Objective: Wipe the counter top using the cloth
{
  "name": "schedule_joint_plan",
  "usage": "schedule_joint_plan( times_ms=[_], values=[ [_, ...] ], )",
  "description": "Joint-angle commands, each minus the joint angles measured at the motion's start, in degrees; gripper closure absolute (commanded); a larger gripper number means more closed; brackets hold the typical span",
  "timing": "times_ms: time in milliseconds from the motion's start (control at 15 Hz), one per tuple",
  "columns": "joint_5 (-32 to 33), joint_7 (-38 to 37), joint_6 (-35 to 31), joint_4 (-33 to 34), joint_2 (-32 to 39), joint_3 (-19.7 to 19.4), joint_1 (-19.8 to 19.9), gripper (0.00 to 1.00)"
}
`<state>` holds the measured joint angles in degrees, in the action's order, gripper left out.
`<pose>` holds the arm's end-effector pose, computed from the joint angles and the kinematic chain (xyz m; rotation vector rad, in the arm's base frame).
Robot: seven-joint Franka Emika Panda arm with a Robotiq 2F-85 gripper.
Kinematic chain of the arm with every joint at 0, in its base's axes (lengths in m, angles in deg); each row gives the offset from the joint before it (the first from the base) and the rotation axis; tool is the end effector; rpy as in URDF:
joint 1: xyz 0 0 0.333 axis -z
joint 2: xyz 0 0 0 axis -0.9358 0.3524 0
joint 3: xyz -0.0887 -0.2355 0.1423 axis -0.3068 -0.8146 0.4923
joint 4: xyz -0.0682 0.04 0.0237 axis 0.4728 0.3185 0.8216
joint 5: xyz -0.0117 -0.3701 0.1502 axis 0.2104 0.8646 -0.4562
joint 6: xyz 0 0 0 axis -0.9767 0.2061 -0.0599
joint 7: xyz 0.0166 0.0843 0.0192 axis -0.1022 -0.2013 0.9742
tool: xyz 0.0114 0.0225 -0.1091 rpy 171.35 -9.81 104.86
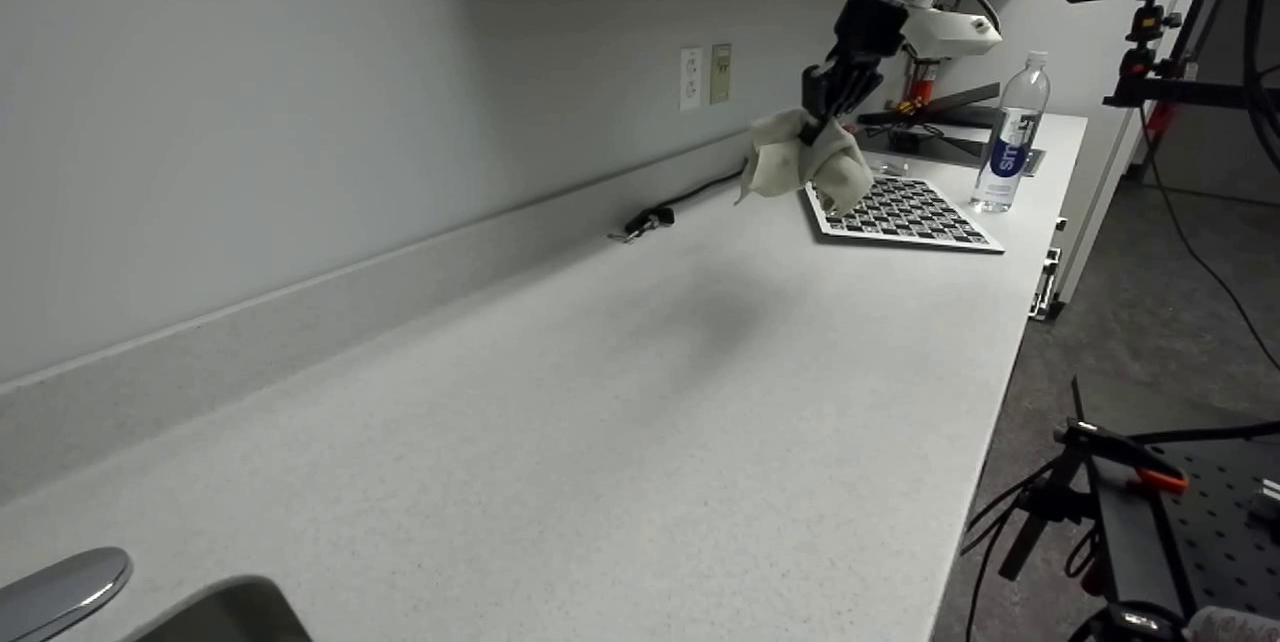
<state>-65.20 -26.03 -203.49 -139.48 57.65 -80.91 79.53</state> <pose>0.5110 -0.1905 0.3687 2.9789 -0.5829 0.6201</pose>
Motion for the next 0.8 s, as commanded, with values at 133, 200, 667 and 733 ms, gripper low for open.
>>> schedule_joint_plan(
  times_ms=[133, 200, 667, 733],
  values=[
    [1.8, -6.1, -1.1, 0.6, 3.7, -2.0, 2.3, 0.98],
    [2.4, -7.4, -1.4, 0.5, 4.6, -2.7, 2.8, 0.98],
    [2.9, -14.6, -0.9, -0.1, 9.3, -6.8, 4.7, 0.98],
    [2.7, -15.5, -0.8, -0.6, 9.7, -7.3, 4.8, 0.98]
  ],
)
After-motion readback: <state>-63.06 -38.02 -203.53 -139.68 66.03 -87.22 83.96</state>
